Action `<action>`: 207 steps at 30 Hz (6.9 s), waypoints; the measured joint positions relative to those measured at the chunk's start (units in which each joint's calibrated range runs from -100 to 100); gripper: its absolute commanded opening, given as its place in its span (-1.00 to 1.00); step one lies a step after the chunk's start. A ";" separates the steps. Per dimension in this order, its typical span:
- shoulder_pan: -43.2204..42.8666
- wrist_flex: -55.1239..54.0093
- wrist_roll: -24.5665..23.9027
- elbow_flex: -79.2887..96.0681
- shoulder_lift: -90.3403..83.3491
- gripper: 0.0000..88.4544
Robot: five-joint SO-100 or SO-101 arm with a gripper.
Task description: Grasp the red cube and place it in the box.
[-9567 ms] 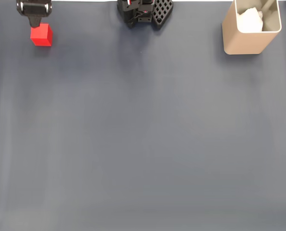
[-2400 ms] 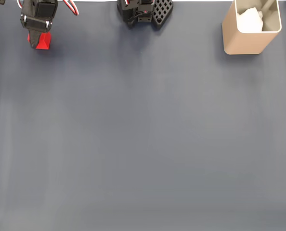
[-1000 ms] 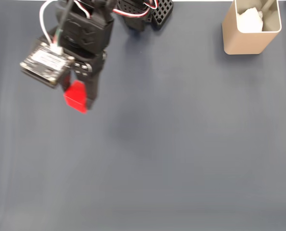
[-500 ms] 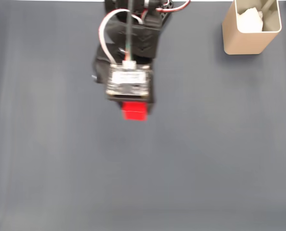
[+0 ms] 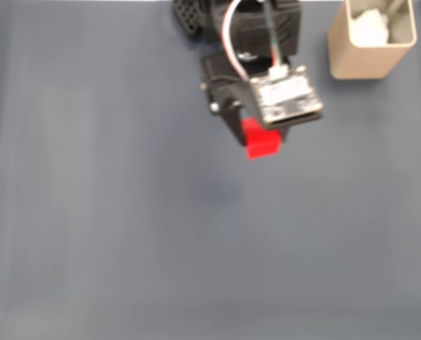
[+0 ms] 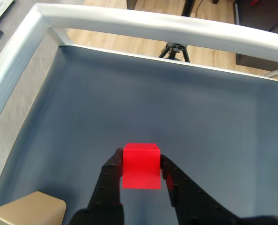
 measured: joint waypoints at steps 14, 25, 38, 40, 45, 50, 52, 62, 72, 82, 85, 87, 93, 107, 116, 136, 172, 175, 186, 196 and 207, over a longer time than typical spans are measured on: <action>-12.25 4.06 1.86 -0.27 -3.21 -1.00; -21.80 4.06 2.15 -0.27 -3.21 -1.00; -31.04 3.25 1.32 -0.27 -3.21 -1.00; -32.32 3.09 1.32 -0.27 -3.21 -1.00; -35.17 2.84 1.22 -0.27 -3.21 -1.00; -37.66 2.84 1.22 -0.27 -3.03 -1.00; -38.63 2.84 1.17 -0.27 -2.85 -1.00; -44.42 2.84 1.17 -0.27 -2.76 -1.00; -48.40 2.44 1.32 -0.27 -1.96 -1.00; -51.03 1.54 1.90 -0.27 -0.53 -1.00; -51.94 1.22 1.90 1.73 -0.53 -1.00; -52.31 1.06 1.90 2.55 -0.53 -1.00; -53.21 0.73 1.86 3.46 -0.53 -1.00; -53.51 0.41 1.86 3.46 -0.53 -0.99; -53.59 -1.22 0.98 5.28 -0.62 -0.98; -54.57 -6.17 -0.44 5.65 -1.07 -0.16; -54.57 -6.01 -0.83 6.74 -2.14 -0.23; -54.57 -6.01 -0.83 6.74 -2.14 -0.32; -54.11 -6.01 -0.83 6.74 -2.14 -0.79; -47.95 -7.39 -0.44 6.74 -3.21 -1.00; -35.78 -9.75 -0.05 6.74 -4.28 -1.00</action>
